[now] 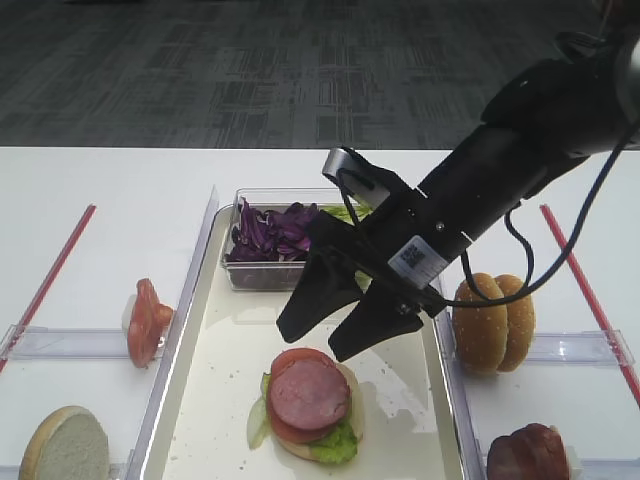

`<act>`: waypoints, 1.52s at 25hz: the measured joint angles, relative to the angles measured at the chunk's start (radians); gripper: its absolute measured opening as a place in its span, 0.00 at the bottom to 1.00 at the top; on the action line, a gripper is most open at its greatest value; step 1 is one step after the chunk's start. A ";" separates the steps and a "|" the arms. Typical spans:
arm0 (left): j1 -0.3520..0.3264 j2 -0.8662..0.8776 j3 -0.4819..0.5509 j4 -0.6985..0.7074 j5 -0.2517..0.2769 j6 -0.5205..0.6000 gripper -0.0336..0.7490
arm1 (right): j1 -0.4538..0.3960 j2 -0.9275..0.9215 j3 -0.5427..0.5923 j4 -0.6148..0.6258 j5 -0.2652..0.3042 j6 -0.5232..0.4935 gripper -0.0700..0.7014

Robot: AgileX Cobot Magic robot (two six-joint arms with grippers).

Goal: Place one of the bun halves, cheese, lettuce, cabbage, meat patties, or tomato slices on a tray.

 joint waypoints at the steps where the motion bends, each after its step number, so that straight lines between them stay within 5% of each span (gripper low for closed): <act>1: 0.000 0.000 0.000 0.000 0.000 0.000 0.53 | 0.000 -0.011 0.000 -0.011 0.000 0.014 0.74; 16: 0.000 0.000 0.000 0.000 0.000 0.000 0.53 | 0.000 -0.182 0.000 -0.189 0.016 0.202 0.73; 38: 0.000 0.000 0.000 0.000 0.000 0.000 0.53 | 0.000 -0.405 0.000 -0.757 0.045 0.531 0.62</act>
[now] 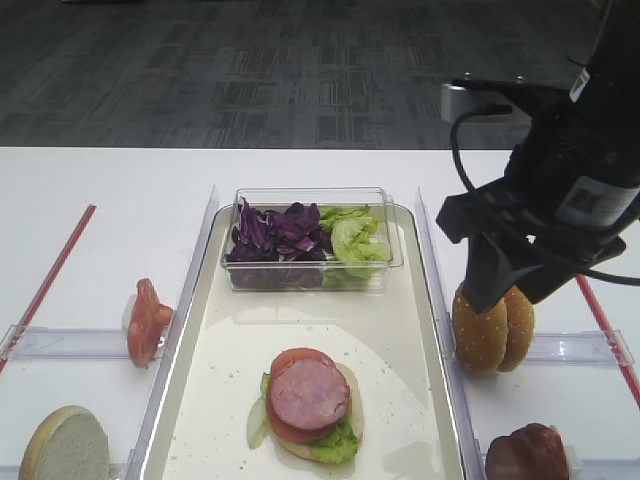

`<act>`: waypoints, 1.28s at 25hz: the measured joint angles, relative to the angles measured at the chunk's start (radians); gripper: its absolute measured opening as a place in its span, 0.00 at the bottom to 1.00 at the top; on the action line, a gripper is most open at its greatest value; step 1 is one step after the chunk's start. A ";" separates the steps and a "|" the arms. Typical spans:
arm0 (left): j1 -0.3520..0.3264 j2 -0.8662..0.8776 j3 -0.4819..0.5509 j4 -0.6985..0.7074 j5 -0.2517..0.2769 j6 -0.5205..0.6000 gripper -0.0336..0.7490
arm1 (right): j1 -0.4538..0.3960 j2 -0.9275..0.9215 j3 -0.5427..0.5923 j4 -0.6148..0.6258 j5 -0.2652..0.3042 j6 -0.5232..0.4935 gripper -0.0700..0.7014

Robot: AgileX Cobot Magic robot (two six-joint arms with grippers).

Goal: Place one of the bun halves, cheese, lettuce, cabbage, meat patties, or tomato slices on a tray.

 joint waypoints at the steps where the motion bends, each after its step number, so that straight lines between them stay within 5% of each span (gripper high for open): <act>1: 0.000 0.000 0.000 0.000 0.000 0.000 0.53 | 0.000 -0.005 0.000 -0.023 0.001 0.014 0.62; 32: 0.000 0.000 0.000 0.000 0.000 0.000 0.53 | 0.000 -0.009 0.000 -0.171 0.003 0.068 0.62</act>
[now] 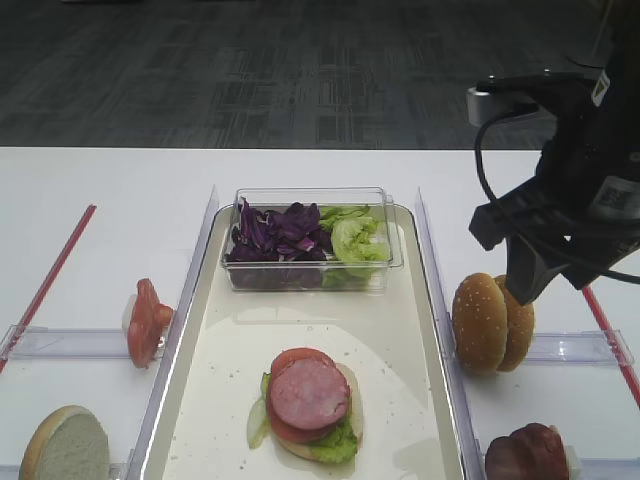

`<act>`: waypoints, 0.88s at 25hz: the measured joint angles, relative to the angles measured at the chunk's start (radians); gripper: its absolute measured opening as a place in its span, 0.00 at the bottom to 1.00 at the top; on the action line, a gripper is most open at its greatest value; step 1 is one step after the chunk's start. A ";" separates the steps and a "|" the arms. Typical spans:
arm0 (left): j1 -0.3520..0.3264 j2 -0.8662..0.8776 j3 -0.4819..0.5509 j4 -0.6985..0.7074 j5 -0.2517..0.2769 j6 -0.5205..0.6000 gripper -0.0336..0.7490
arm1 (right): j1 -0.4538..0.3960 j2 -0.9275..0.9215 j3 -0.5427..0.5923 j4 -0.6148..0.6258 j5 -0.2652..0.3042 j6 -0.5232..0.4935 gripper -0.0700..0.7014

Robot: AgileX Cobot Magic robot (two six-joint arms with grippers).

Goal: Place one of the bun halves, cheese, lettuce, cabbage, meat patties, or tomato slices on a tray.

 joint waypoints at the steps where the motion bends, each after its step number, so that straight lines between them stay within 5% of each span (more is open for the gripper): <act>1: 0.000 0.000 0.000 0.000 0.000 0.000 0.53 | -0.002 0.000 0.000 0.000 0.000 0.000 0.62; 22: 0.000 0.000 0.000 0.000 0.000 0.000 0.53 | -0.250 -0.082 0.000 0.010 0.005 -0.029 0.62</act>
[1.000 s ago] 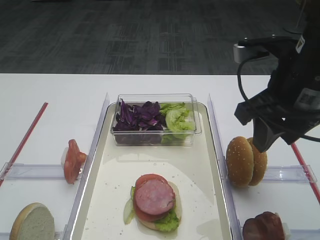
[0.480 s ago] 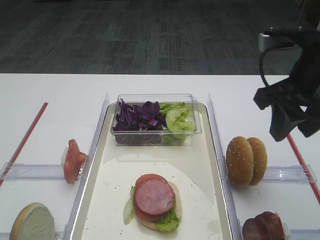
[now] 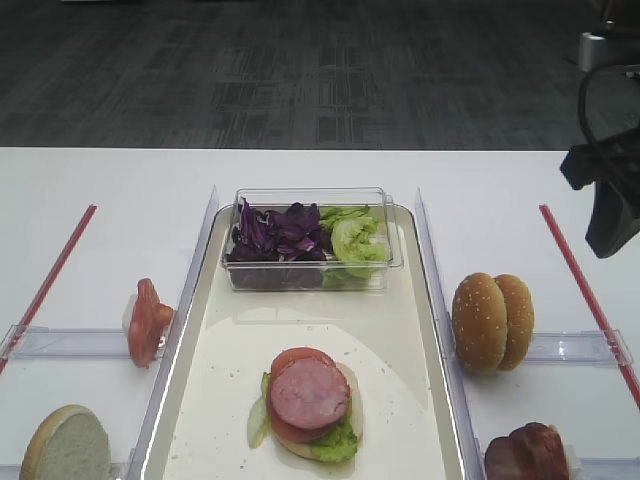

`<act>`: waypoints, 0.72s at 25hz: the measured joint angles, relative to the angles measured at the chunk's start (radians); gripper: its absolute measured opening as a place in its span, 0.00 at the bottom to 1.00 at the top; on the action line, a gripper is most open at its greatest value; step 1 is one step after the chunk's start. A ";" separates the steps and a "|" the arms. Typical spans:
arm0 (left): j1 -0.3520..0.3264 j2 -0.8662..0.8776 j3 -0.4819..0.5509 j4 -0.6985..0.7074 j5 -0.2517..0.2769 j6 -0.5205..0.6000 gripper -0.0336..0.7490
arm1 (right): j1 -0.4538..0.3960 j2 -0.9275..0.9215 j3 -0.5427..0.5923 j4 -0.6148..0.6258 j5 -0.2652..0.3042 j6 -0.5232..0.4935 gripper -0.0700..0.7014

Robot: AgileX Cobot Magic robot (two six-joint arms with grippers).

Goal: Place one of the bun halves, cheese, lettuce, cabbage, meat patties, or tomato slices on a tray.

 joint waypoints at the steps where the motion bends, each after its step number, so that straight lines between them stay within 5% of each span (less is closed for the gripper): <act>1: 0.000 0.000 0.000 0.000 0.000 0.000 0.53 | -0.015 0.000 0.000 0.000 0.002 -0.006 0.62; 18: 0.000 0.000 0.000 0.000 0.000 0.000 0.53 | -0.157 -0.002 0.008 -0.023 0.004 -0.043 0.62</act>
